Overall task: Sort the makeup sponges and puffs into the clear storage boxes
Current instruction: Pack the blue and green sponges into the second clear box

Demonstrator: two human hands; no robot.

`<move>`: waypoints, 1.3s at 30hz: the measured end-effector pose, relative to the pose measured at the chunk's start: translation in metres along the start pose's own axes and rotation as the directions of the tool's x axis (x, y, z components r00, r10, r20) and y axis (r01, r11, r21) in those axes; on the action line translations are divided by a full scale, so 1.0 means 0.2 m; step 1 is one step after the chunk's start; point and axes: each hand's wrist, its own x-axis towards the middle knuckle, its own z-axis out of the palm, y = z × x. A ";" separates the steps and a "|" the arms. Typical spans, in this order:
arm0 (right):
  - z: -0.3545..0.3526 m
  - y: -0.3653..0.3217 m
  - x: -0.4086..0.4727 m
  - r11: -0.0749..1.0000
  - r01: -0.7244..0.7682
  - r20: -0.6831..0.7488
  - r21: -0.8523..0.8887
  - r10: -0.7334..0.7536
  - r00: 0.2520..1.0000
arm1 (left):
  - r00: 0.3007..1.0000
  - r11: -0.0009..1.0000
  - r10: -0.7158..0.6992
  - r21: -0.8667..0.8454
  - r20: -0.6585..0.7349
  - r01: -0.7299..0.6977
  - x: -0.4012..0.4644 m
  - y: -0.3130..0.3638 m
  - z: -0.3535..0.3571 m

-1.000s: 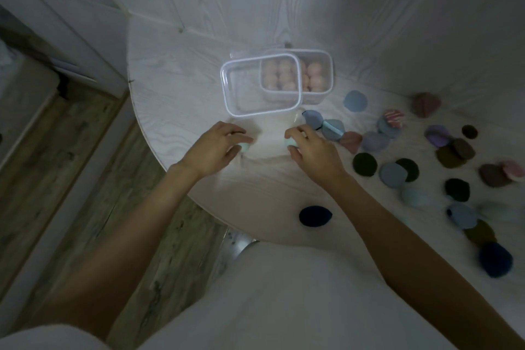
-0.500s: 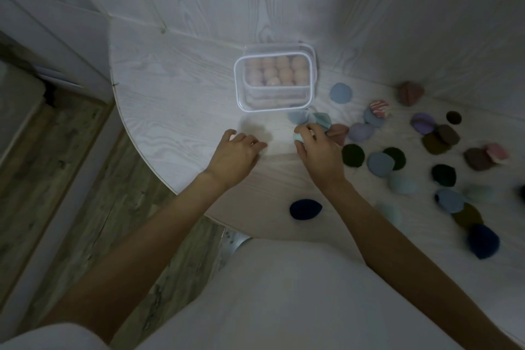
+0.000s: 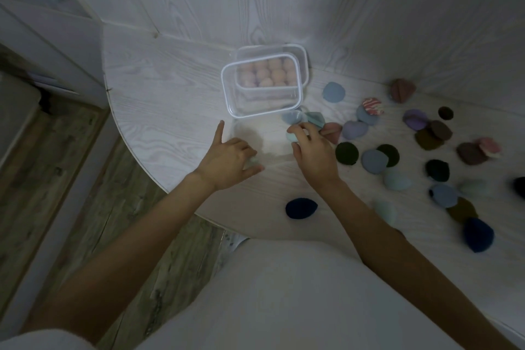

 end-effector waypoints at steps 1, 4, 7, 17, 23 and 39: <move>0.00 0.00 0.00 1.000 -0.002 0.000 -0.002 0.002 1.000 | 1.000 1.000 0.015 -0.006 -0.023 -0.015 -0.02 0.00 0.00; 0.00 0.00 0.00 1.000 -0.009 0.007 -0.006 0.009 1.000 | 0.999 0.996 -0.017 -0.084 -0.040 0.014 -0.04 0.00 0.01; 0.00 -0.01 0.00 1.000 -0.006 0.014 -0.012 0.006 1.000 | 0.998 0.991 -0.068 -0.118 -0.020 0.065 -0.01 0.00 0.01; 0.00 0.00 -0.01 1.000 0.007 -0.015 -0.022 -0.007 1.000 | 0.994 0.998 0.042 -0.039 0.099 -0.038 0.03 0.03 -0.02; -0.06 -0.06 0.01 0.998 0.012 -0.087 -0.064 -0.018 0.996 | 1.000 0.999 0.004 -0.035 -0.030 -0.005 -0.09 0.08 0.07; 0.06 -0.21 0.20 0.977 -0.202 0.519 0.073 0.136 0.844 | 0.960 0.992 -0.116 -0.068 -0.253 0.102 0.01 0.01 0.09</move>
